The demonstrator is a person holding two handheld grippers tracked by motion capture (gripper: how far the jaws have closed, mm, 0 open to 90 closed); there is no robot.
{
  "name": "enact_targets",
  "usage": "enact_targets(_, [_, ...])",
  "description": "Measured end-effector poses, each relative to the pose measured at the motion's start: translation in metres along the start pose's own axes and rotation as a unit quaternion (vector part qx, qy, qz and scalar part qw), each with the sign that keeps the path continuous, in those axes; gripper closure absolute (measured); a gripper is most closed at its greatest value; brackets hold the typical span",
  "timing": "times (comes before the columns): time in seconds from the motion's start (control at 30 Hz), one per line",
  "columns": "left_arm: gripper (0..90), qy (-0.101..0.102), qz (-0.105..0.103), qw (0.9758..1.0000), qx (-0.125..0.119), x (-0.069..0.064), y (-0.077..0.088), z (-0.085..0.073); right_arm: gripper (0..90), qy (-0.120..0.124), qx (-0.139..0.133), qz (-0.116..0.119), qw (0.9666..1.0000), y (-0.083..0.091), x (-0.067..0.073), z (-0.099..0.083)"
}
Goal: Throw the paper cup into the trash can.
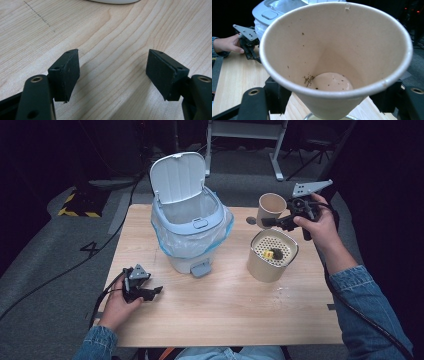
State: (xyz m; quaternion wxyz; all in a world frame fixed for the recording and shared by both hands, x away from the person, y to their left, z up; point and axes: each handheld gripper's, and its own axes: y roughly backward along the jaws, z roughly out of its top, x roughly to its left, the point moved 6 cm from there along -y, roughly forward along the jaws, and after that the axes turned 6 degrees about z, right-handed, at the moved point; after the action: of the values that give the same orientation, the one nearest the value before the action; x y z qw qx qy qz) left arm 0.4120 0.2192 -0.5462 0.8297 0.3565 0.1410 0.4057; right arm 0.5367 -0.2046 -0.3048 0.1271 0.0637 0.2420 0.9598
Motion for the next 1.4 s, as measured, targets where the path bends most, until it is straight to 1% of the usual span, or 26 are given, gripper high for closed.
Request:
enact_targets(0.17, [27.8, -0.002, 0.001, 1.0, 0.0, 0.0, 0.0, 0.0, 28.4, 0.009, 0.006, 0.014, 0.9998, -0.015, 0.0, 0.015])
enact_targets(0.37, [27.8, -0.002, 0.001, 1.0, 0.0, 0.0, 0.0, 0.0, 28.3, 0.019, 0.002, 0.026, 0.9995, -0.03, 0.0, 0.032])
enact_targets(0.43, [27.8, -0.002, 0.001, 1.0, -0.001, 0.0, 0.0, 0.0, 28.2, 0.019, 0.0, 0.029, 0.9994, -0.035, 0.0, 0.038])
enact_targets(0.57, [27.8, -0.002, 0.001, 1.0, 0.0, 0.0, 0.0, 0.0, 28.0, 0.015, -0.008, 0.033, 0.9993, -0.047, 0.0, 0.049])
enact_targets(0.6, [27.8, 0.001, 0.0, 1.0, 0.0, 0.0, 0.0, 0.0, 28.0, 0.015, -0.009, 0.033, 0.9993, -0.049, 0.0, 0.053])
enact_targets(0.7, [27.8, -0.002, 0.001, 1.0, 0.0, 0.0, 0.0, 0.0, 28.0, 0.019, -0.013, 0.032, 0.9992, -0.057, 0.001, 0.063])
enact_targets(0.73, [27.8, 0.001, 0.0, 1.0, 0.0, 0.0, 0.0, 0.0, 28.0, 0.018, -0.017, 0.032, 0.9992, -0.061, 0.002, 0.066])
enact_targets(0.87, [27.8, -0.001, 0.001, 1.0, 0.0, 0.0, 0.0, 0.0, 28.0, 0.018, -0.034, 0.032, 0.9987, -0.075, 0.006, 0.081])
enact_targets(0.9, [27.7, 0.001, 0.0, 1.0, 0.0, 0.0, 0.0, 0.0, 28.0, 0.019, -0.036, 0.033, 0.9986, -0.079, 0.007, 0.084])
enact_targets(0.97, [27.8, -0.001, 0.001, 1.0, 0.0, 0.0, 0.0, 0.0, 27.9, 0.02, -0.033, 0.035, 0.9986, -0.089, 0.01, 0.089])
enact_targets(1.13, [27.7, 0.002, -0.001, 1.0, 0.0, 0.0, 0.0, 0.0, 27.9, 0.024, -0.025, 0.042, 0.9985, -0.111, 0.018, 0.099])
enact_targets(1.27, [27.7, 0.0, -0.001, 1.0, 0.0, 0.0, -0.001, 0.001, 27.8, 0.027, -0.016, 0.043, 0.9986, -0.126, 0.023, 0.103])
enact_targets(1.4, [27.7, 0.001, -0.001, 1.0, 0.001, 0.0, -0.001, 0.001, 27.8, 0.028, -0.007, 0.04, 0.9988, -0.138, 0.025, 0.103])
